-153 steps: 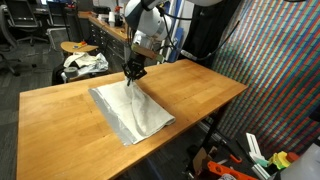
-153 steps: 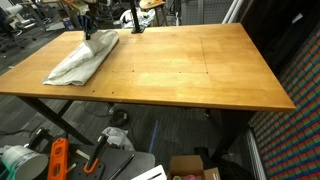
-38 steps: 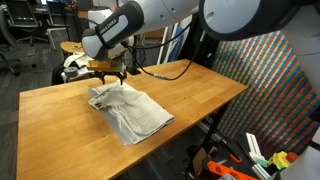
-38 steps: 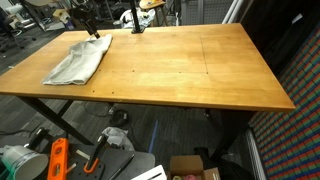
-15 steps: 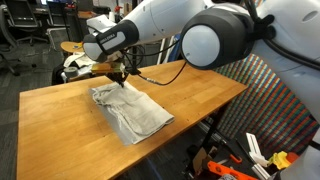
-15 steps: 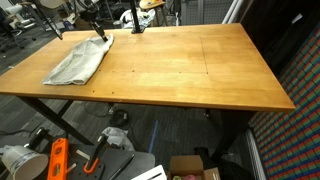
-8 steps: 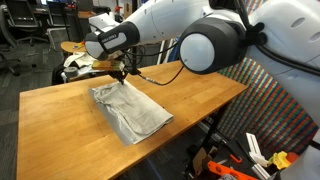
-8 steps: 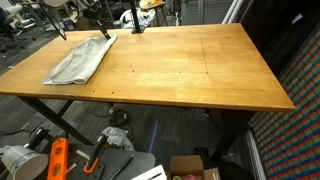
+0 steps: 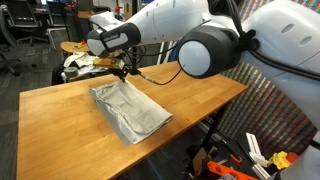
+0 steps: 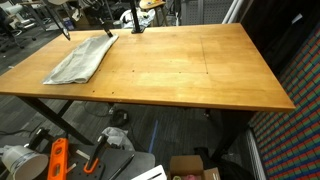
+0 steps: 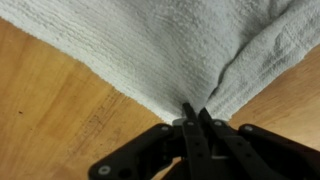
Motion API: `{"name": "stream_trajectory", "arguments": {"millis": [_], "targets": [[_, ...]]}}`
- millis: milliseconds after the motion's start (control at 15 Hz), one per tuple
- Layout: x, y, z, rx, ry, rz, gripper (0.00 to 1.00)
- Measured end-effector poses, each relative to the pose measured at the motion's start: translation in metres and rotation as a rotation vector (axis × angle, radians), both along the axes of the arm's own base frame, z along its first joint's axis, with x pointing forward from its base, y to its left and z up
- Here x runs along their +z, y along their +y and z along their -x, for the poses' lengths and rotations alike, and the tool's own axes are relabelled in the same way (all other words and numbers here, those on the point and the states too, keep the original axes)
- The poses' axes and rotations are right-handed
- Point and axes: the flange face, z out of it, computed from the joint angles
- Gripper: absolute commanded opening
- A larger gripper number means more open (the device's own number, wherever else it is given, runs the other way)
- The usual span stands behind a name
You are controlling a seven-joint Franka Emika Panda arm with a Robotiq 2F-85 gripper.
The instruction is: Fold the towel on the table
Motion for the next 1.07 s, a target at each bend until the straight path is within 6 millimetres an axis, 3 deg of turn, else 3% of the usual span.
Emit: {"name": "stream_trajectory", "arguments": {"millis": [933,1000,1067], "targets": [[0.007,-0.011,-0.008,-0.098,-0.053,0.016,0.07],[0.007,-0.010,-0.008,-0.106,-0.058,0.015,0.13],[0.007,-0.010,-0.009,-0.113,-0.062,0.014,0.33]]}}
